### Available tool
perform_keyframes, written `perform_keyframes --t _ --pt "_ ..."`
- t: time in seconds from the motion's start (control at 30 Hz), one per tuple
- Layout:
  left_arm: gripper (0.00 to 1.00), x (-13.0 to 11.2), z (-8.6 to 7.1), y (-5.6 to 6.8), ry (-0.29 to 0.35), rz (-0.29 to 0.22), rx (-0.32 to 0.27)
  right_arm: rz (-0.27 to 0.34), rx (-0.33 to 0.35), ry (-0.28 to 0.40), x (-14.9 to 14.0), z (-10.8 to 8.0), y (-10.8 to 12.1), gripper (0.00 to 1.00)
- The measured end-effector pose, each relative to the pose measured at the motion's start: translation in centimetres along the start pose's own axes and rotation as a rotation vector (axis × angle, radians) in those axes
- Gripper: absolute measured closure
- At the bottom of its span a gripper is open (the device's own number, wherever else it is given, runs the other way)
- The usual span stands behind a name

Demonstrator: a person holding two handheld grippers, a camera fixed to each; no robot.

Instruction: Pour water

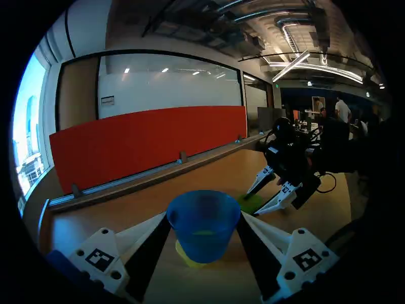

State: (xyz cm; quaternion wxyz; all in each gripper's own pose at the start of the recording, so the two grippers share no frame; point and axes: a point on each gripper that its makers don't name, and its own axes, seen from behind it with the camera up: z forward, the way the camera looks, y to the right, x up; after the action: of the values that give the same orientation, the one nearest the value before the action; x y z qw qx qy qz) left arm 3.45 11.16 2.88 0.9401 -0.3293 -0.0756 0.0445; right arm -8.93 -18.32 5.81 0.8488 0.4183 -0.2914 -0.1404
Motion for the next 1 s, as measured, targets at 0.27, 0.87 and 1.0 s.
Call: perform_keyframes --t 0.27,0.87,1.0 --pt "0.13 -0.1 0.1 0.0 0.001 -0.005 -0.001 0.009 -0.013 0.012 0.0 0.6 0.2 0.1" --pt "0.13 0.4 -0.3 0.3 0.016 -0.004 0.009 0.022 -0.012 0.139 3.9 -2.7 -1.0 0.11" --pt "0.13 0.8 -0.5 0.6 0.022 -0.002 0.014 0.025 -0.016 0.181 5.2 -4.0 -1.4 0.11"
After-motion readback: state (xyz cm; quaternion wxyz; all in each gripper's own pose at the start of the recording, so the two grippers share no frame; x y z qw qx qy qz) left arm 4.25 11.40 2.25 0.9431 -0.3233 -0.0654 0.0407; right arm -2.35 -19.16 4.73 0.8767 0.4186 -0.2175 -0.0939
